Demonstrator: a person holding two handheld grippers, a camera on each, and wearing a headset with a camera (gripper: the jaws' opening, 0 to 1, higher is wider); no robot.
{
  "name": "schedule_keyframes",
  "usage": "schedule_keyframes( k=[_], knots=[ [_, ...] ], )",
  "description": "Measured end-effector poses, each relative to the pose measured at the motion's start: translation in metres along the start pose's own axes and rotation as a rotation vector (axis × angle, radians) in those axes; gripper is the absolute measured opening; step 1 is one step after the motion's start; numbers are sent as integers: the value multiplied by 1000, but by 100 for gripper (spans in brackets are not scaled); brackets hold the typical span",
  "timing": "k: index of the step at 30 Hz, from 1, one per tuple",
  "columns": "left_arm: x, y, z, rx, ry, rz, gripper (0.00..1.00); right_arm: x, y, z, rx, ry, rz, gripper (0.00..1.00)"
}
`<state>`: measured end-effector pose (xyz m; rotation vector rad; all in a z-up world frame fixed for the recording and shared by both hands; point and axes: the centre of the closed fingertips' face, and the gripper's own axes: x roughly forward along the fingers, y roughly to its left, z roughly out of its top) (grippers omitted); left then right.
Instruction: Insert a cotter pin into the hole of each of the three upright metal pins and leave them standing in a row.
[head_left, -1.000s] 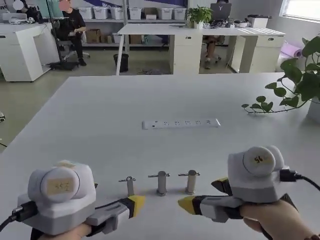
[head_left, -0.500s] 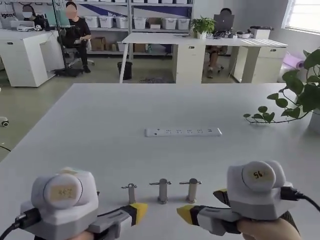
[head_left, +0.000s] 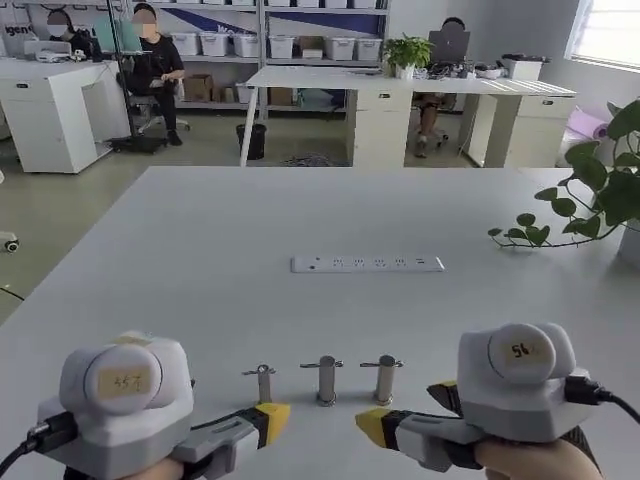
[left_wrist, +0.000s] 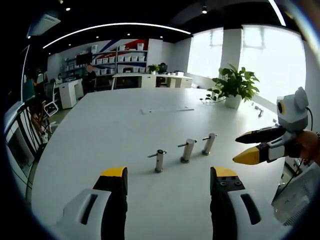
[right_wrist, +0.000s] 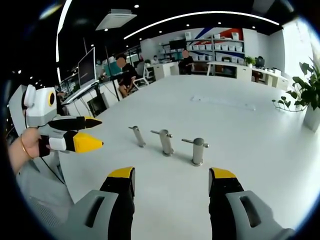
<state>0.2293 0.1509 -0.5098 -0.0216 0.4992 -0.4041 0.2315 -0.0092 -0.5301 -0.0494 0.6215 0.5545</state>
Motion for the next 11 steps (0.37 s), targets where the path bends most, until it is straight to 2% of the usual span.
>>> schedule_keyframes(
  k=[11],
  knots=[
    [0,1,1,1,-3,1,67,1,2,-1,20,-8,10,57]
  ],
)
